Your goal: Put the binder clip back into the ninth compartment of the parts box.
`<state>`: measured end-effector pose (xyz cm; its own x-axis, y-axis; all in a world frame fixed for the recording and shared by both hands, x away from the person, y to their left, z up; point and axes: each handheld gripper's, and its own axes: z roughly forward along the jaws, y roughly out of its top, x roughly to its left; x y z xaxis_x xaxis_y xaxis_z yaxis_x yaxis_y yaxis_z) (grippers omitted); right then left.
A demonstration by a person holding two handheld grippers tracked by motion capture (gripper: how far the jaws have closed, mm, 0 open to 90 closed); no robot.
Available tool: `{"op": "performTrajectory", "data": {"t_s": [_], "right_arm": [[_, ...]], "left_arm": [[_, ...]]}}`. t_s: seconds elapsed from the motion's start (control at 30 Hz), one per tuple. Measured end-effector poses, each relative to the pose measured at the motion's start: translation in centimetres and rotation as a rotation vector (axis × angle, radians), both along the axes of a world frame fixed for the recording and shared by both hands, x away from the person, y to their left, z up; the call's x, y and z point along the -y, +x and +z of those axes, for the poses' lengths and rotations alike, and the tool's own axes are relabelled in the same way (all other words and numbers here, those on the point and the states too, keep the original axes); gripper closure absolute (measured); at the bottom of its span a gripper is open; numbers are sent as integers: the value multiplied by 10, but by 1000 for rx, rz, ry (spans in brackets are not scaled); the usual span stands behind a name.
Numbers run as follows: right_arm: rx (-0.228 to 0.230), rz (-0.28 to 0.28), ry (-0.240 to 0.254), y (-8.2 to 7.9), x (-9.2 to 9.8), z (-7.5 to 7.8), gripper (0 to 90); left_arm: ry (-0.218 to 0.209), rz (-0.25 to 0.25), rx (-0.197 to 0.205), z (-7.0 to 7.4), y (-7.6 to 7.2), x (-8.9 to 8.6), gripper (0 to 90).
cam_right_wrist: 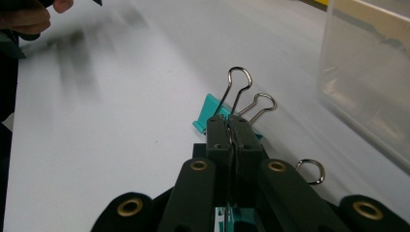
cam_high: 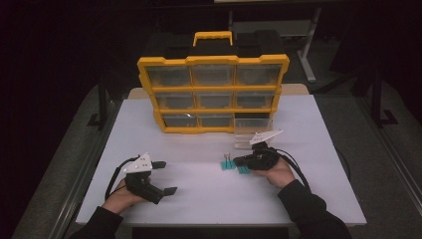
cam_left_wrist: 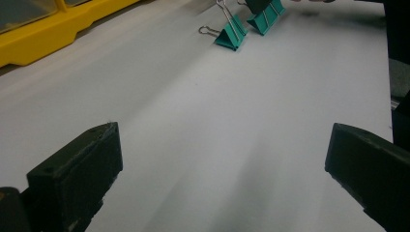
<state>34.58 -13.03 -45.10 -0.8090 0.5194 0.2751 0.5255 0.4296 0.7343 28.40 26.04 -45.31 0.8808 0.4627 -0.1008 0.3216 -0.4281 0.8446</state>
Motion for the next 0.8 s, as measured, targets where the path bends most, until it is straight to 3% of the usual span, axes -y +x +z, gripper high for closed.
{"op": "performTrajectory", "data": {"t_s": [0.8], "right_arm": [[109,-4,112,-14,11,50,869]], "left_arm": [[-6,13,-9,0,1,0,0]]}}
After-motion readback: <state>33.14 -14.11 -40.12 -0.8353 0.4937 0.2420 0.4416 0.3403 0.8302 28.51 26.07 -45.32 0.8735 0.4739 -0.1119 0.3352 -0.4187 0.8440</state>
